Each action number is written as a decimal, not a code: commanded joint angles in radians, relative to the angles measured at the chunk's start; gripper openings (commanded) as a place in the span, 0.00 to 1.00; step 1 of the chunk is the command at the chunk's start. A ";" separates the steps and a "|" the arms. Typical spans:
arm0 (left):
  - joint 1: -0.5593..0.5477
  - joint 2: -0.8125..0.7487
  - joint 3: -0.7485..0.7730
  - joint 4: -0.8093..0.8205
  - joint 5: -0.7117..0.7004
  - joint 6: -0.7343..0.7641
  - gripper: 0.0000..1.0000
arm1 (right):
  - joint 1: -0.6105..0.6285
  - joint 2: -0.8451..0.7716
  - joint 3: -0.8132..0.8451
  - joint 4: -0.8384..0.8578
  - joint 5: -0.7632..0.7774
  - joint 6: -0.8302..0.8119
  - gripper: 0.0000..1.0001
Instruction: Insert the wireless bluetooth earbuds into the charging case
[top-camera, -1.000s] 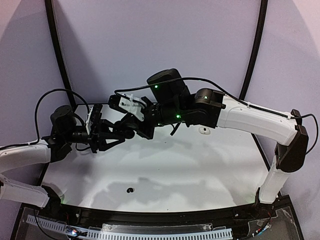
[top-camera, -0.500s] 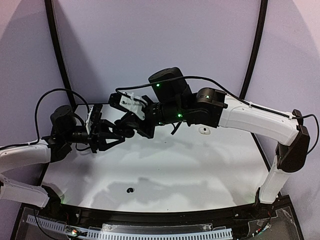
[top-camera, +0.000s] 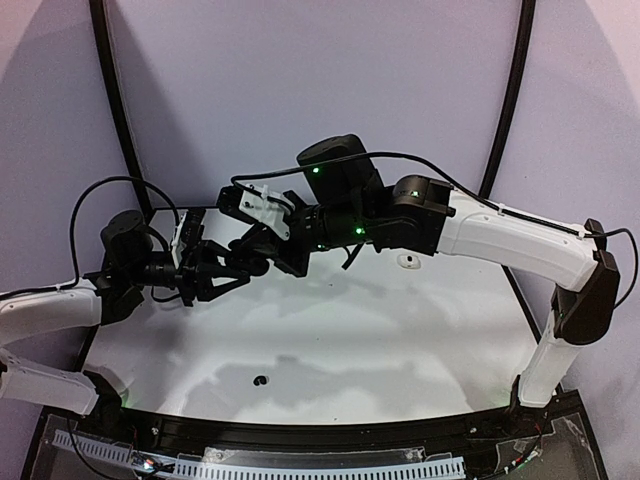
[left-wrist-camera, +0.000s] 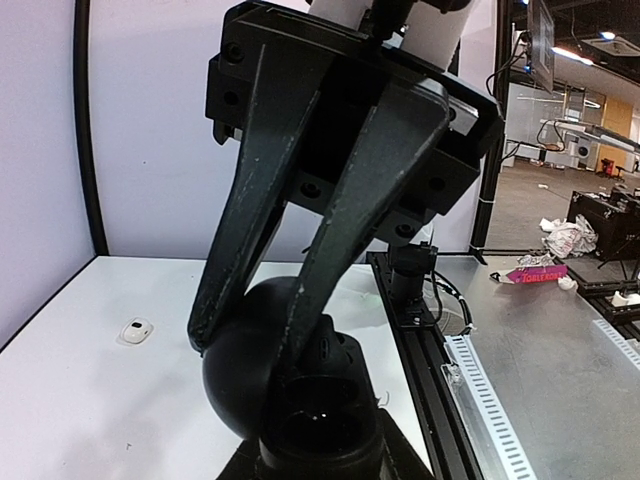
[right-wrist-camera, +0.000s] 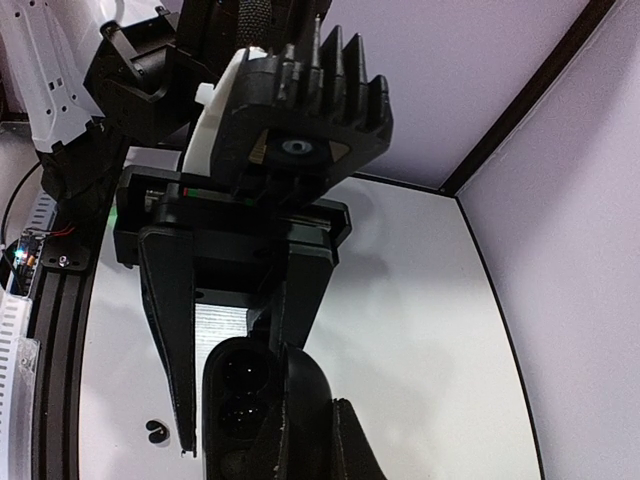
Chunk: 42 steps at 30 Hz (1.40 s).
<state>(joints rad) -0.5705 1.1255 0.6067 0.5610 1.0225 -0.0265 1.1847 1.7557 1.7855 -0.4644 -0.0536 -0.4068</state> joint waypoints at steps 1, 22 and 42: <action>-0.003 0.003 0.025 0.019 0.015 -0.009 0.31 | 0.011 -0.035 -0.005 0.040 -0.015 0.000 0.00; -0.003 0.003 0.023 0.019 0.010 -0.012 0.17 | 0.020 -0.032 -0.003 0.038 -0.040 -0.003 0.00; -0.003 -0.011 -0.031 0.124 0.152 0.119 0.01 | -0.081 -0.064 -0.115 0.091 -0.273 0.199 0.29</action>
<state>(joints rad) -0.5739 1.1275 0.5922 0.6216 1.0935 0.0574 1.1305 1.7092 1.6936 -0.3897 -0.2543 -0.2752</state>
